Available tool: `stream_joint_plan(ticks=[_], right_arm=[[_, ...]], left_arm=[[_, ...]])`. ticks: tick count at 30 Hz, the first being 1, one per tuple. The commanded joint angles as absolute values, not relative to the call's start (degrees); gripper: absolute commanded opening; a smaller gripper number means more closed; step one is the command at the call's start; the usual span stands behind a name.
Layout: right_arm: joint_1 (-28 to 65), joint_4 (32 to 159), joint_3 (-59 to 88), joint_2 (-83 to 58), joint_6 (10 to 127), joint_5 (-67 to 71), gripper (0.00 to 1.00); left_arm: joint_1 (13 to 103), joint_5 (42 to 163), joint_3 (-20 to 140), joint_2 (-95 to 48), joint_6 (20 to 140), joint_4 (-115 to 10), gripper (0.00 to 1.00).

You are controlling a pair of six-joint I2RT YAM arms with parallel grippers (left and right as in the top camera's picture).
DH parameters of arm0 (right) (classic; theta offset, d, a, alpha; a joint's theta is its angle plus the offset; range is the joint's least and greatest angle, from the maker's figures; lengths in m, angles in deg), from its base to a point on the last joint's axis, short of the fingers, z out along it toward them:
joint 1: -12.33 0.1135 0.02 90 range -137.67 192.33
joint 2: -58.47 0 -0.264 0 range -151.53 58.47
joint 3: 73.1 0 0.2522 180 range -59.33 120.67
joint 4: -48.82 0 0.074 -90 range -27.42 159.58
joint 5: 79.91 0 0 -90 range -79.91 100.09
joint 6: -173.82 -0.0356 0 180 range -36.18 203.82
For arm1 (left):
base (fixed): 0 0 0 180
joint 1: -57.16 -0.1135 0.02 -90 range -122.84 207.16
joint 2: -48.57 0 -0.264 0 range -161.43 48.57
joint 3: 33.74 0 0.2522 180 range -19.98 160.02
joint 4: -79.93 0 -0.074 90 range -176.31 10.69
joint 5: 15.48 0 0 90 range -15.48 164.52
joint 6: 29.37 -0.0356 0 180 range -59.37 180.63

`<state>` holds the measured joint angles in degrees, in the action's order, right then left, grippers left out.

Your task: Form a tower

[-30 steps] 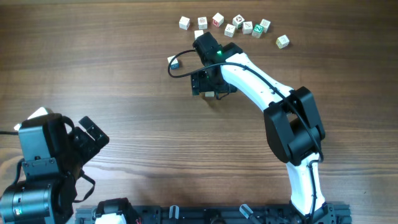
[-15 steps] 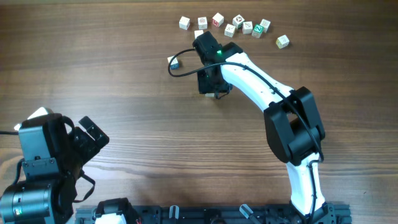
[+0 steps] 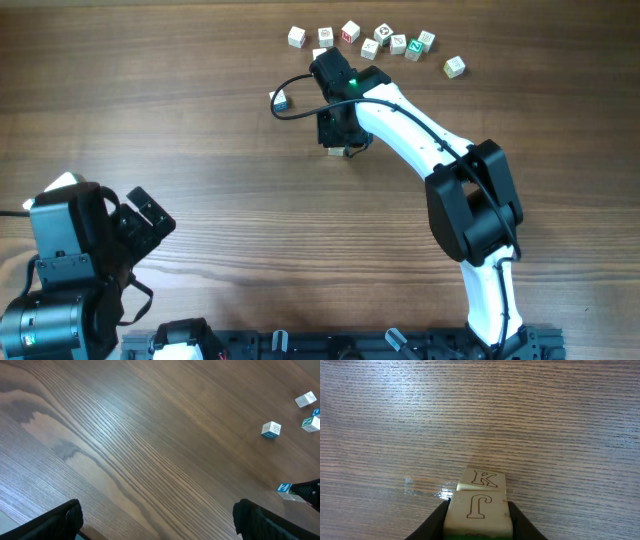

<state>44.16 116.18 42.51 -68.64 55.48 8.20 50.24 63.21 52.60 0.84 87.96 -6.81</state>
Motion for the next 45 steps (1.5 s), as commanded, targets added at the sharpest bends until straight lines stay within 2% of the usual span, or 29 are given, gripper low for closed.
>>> stream_joint_plan(ticks=[1,8,15,21,26,40,43,45], right_arm=[[44.4,117.3,44.4,-69.2,54.7,8.8,0.26],[44.4,124.8,53.0,-69.1,54.2,10.3,0.20],[45.5,126.6,52.6,-69.2,41.9,13.6,0.17],[46.1,125.3,50.6,-69.3,37.2,15.7,0.17],[46.1,121.8,48.9,-69.3,37.4,15.7,0.18],[46.2,123.5,48.7,-73.4,40.2,12.7,0.19],[46.2,123.5,48.7,-73.4,40.1,12.6,0.36],[46.2,123.4,48.7,-73.4,39.6,12.6,0.63]], left_arm=[[49.8,62.9,52.6,0.9,88.5,-7.0,1.00],[49.8,62.9,52.6,0.9,88.5,-7.0,1.00],[49.8,62.9,52.6,0.9,88.5,-7.0,1.00],[49.8,62.9,52.6,0.9,88.5,-7.0,1.00],[49.8,62.9,52.6,0.9,88.5,-7.0,1.00],[49.8,62.9,52.6,0.9,88.5,-7.0,1.00],[49.8,62.9,52.6,0.9,88.5,-7.0,1.00],[49.8,62.9,52.6,0.9,88.5,-7.0,1.00]])
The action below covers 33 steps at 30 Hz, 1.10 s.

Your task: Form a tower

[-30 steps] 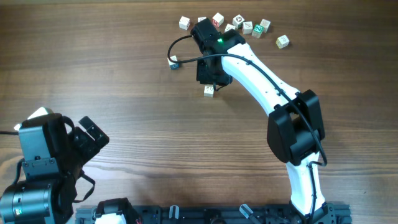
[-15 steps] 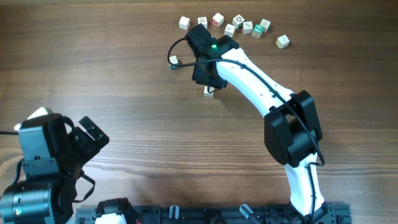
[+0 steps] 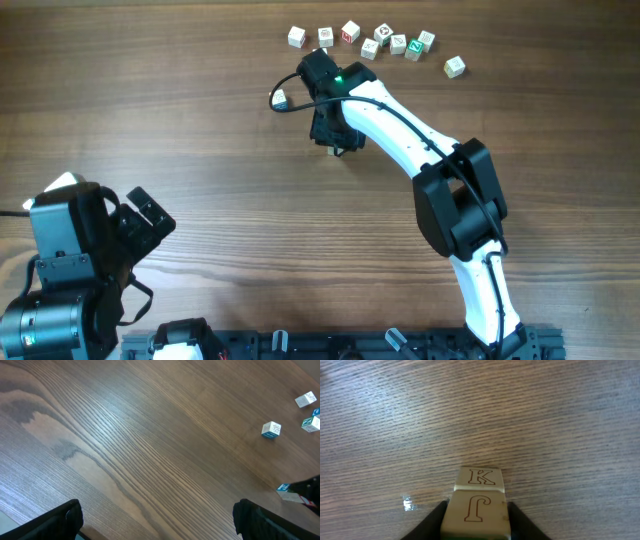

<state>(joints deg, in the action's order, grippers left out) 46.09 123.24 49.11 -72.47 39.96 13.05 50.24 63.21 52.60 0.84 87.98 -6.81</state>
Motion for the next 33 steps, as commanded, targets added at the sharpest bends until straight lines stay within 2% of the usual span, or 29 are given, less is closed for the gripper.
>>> stream_joint_plan(ticks=[1,2,3,11,13,16,21,24,29,33], right_arm=[[46.2,123.4,48.7,-73.4,38.6,12.6,0.75],[46.2,123.3,48.7,-73.4,38.3,12.6,0.86],[46.2,123.3,48.7,-73.4,37.3,12.6,0.92],[46.2,123.0,48.5,-73.4,34.3,12.7,0.87],[46.2,122.5,48.7,-73.3,34.7,13.1,1.00],[46.2,123.3,51.1,-71.8,35.9,13.3,1.00],[46.1,127.1,51.3,-67.0,35.8,5.1,1.00],[46.1,128.1,51.3,-62.3,36.0,5.2,0.99],[46.1,128.0,51.2,-59.6,43.3,8.3,0.99],[45.7,128.0,51.2,-59.6,38.0,8.3,0.99]], left_arm=[[49.8,62.9,52.6,0.9,88.5,-7.0,1.00],[49.8,62.9,52.6,0.9,88.5,-7.0,1.00],[49.8,62.9,52.6,0.9,88.5,-7.0,1.00],[49.8,62.9,52.6,0.9,88.5,-7.0,1.00],[49.8,62.9,52.6,0.9,88.5,-7.0,1.00],[49.8,62.9,52.6,0.9,88.5,-7.0,1.00],[49.8,62.9,52.6,0.9,88.5,-7.0,1.00],[49.8,62.9,52.6,0.9,88.5,-7.0,1.00],[49.8,62.9,52.6,0.9,88.5,-7.0,1.00],[49.8,62.9,52.6,0.9,88.5,-7.0,1.00]])
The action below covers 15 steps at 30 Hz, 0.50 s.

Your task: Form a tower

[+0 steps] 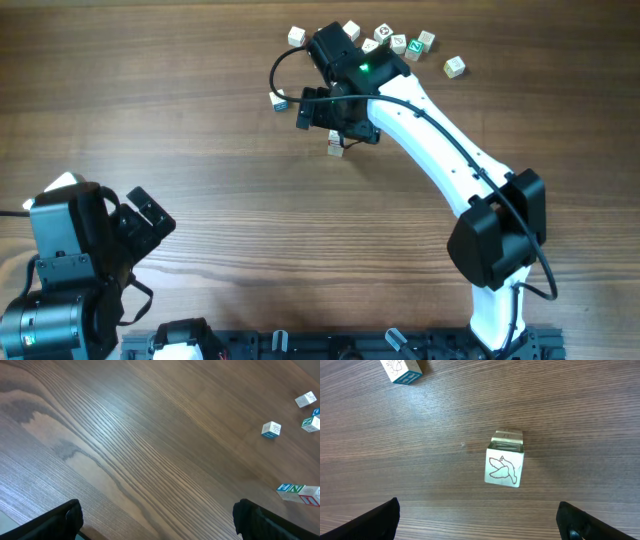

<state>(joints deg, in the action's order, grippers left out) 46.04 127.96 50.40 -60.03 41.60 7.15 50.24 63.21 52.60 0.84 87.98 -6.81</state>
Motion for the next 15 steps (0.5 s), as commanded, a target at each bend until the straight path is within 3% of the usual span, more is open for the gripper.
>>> stream_joint_plan(ticks=[1,6,9,15], right_arm=[[45.5,128.0,51.2,-59.6,35.7,8.3,0.99],[43.3,129.8,51.2,-59.6,38.1,7.5,0.98],[42.2,129.8,51.2,-59.7,38.9,7.5,0.78],[42.4,130.9,51.2,-64.9,41.9,6.0,0.77]], left_arm=[[49.8,62.9,52.6,0.9,88.5,-7.0,1.00],[49.8,62.9,52.6,0.9,88.5,-7.0,1.00],[49.8,62.9,52.6,0.9,88.5,-7.0,1.00],[49.8,62.9,52.6,0.9,88.5,-7.0,1.00]])
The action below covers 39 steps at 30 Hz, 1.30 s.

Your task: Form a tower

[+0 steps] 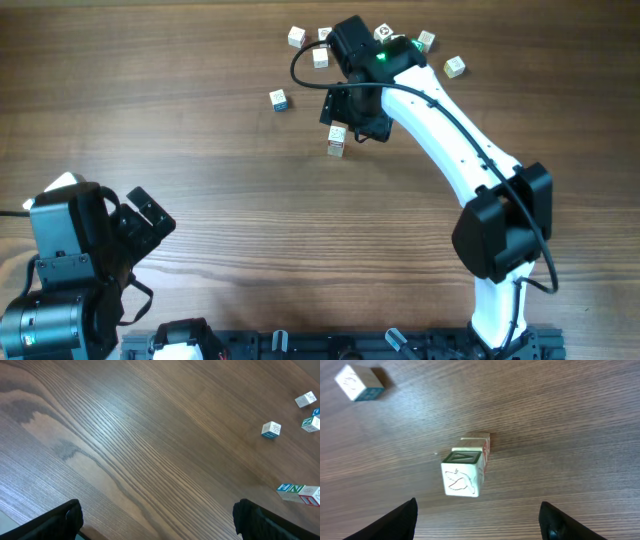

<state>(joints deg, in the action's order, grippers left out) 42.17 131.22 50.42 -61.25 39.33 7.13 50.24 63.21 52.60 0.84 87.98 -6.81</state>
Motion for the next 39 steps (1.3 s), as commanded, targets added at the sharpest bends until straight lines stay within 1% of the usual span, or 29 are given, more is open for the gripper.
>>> stream_joint_plan(ticks=[1,7,9,14,16,19,22,26,31,33,39], right_arm=[[42.5,130.3,51.2,-65.2,43.0,5.0,0.77],[43.3,129.0,51.2,-66.1,44.9,6.8,0.77],[43.9,128.9,51.2,-66.1,44.9,6.8,0.75],[44.7,128.2,51.2,-67.5,45.2,7.3,0.73],[44.7,128.2,51.2,-67.8,45.2,7.3,0.68],[44.7,127.8,51.2,-67.8,45.2,7.4,0.61],[44.7,127.8,51.2,-67.8,44.8,7.5,0.52],[44.7,127.8,51.2,-67.8,44.8,7.6,0.45],[44.7,128.0,51.2,-67.8,43.9,8.8,0.38],[44.7,127.8,51.2,-67.8,43.2,8.8,0.33],[44.7,127.1,51.2,-67.8,41.4,8.5,0.28]], left_arm=[[49.8,62.9,52.6,0.9,88.5,-7.0,1.00],[49.8,62.9,52.6,0.9,88.5,-7.0,1.00],[49.8,62.9,52.6,0.9,88.5,-7.0,1.00],[49.8,62.9,52.6,0.9,88.5,-7.0,1.00],[49.8,62.9,52.6,0.9,88.5,-7.0,1.00],[49.8,62.9,52.6,0.9,88.5,-7.0,1.00],[49.8,62.9,52.6,0.9,88.5,-7.0,1.00],[49.8,62.9,52.6,0.9,88.5,-7.0,1.00],[49.8,62.9,52.6,0.9,88.5,-7.0,1.00],[49.8,62.9,52.6,0.9,88.5,-7.0,1.00],[49.8,62.9,52.6,0.9,88.5,-7.0,1.00]])
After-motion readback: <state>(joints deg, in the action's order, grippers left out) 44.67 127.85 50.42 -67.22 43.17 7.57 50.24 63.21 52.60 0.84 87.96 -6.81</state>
